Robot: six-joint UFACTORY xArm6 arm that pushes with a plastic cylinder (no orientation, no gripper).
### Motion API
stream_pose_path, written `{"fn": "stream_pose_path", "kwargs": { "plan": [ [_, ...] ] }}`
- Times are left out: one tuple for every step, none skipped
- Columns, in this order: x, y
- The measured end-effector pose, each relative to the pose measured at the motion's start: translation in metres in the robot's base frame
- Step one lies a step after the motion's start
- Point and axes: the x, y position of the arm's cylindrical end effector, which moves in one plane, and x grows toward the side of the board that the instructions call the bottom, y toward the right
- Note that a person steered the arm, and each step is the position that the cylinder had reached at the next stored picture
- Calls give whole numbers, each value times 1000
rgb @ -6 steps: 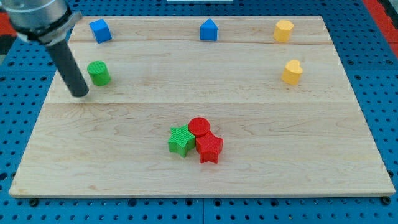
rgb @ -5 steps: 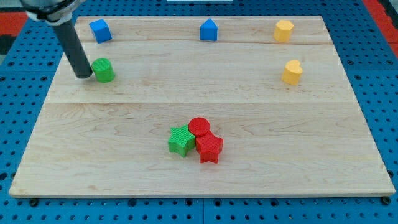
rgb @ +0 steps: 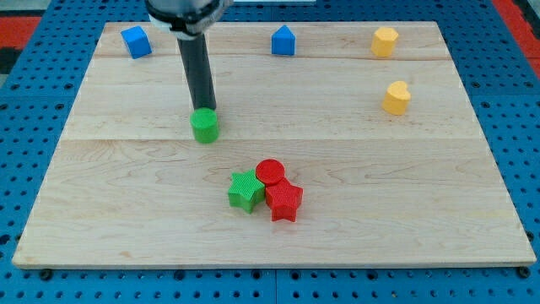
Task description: Push the green circle closer to the green star
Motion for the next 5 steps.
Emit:
{"fn": "stream_pose_path", "kwargs": {
  "plan": [
    [21,0],
    [34,3],
    [33,-21],
    [44,3],
    [55,30]
  ]
}}
